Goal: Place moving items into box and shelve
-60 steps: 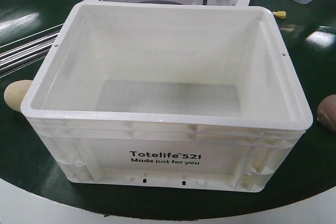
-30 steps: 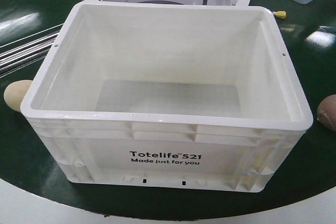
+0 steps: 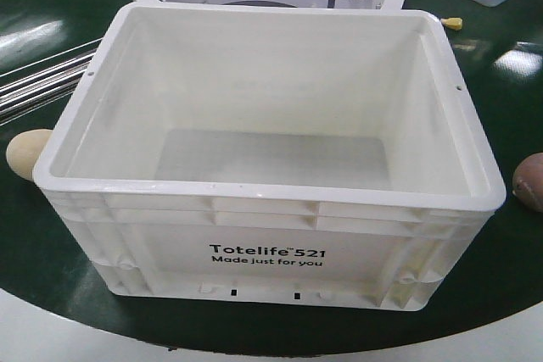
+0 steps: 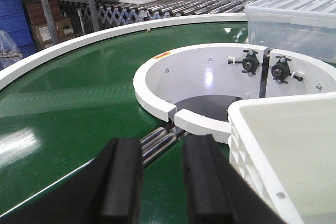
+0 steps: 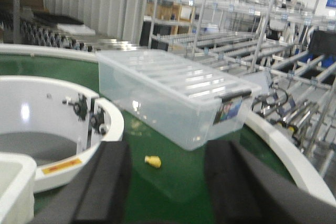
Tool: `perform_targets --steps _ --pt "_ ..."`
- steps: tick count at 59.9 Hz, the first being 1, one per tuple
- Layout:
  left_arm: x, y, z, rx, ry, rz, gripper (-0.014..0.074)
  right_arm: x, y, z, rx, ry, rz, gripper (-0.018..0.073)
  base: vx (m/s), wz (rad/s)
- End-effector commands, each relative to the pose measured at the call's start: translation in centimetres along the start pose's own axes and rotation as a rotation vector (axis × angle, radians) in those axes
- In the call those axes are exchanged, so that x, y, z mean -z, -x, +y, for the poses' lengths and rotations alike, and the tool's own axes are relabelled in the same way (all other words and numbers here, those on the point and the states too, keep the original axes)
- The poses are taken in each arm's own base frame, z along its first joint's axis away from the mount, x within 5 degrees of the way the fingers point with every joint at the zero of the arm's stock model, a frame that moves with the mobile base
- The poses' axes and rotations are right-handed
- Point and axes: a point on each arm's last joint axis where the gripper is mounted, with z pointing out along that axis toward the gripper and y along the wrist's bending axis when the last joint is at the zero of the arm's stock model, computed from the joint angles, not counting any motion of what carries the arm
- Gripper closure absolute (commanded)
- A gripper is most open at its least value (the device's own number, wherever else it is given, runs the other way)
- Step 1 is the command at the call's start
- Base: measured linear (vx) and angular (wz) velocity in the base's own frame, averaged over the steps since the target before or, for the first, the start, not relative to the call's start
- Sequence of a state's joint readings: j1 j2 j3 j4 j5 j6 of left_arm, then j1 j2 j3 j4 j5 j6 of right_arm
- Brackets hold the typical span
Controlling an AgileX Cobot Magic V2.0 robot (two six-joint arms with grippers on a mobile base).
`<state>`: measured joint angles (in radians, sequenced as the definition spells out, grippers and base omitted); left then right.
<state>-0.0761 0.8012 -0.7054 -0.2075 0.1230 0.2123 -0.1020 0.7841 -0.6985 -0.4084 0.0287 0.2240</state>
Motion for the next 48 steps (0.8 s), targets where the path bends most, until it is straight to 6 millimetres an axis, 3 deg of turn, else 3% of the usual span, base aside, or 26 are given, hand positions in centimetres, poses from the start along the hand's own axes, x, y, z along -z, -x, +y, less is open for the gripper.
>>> perform_targets --steps 1,18,30,40,48 --pt "0.3 1.7 0.1 0.034 0.008 -0.101 0.0198 -0.3 1.3 -0.1 0.010 0.005 -0.074 0.0046 0.00 0.00" --pt "0.4 1.1 -0.2 0.139 -0.019 0.009 0.0185 -0.6 0.6 -0.5 -0.022 -0.025 0.052 0.0041 0.00 0.00" --pt "0.7 4.9 0.5 0.055 0.028 -0.082 0.0130 -0.7 3.9 -1.7 -0.058 -0.083 0.122 0.0041 0.00 0.00" --pt "-1.2 7.1 2.3 0.001 0.124 -0.063 0.0125 -4.0 4.5 -2.1 -0.017 -0.095 0.238 0.0041 0.00 0.00" --pt "-3.9 6.3 3.4 0.042 0.157 -0.005 0.0125 -7.5 2.6 -2.0 -0.032 -0.096 0.436 0.0041 0.00 0.00"
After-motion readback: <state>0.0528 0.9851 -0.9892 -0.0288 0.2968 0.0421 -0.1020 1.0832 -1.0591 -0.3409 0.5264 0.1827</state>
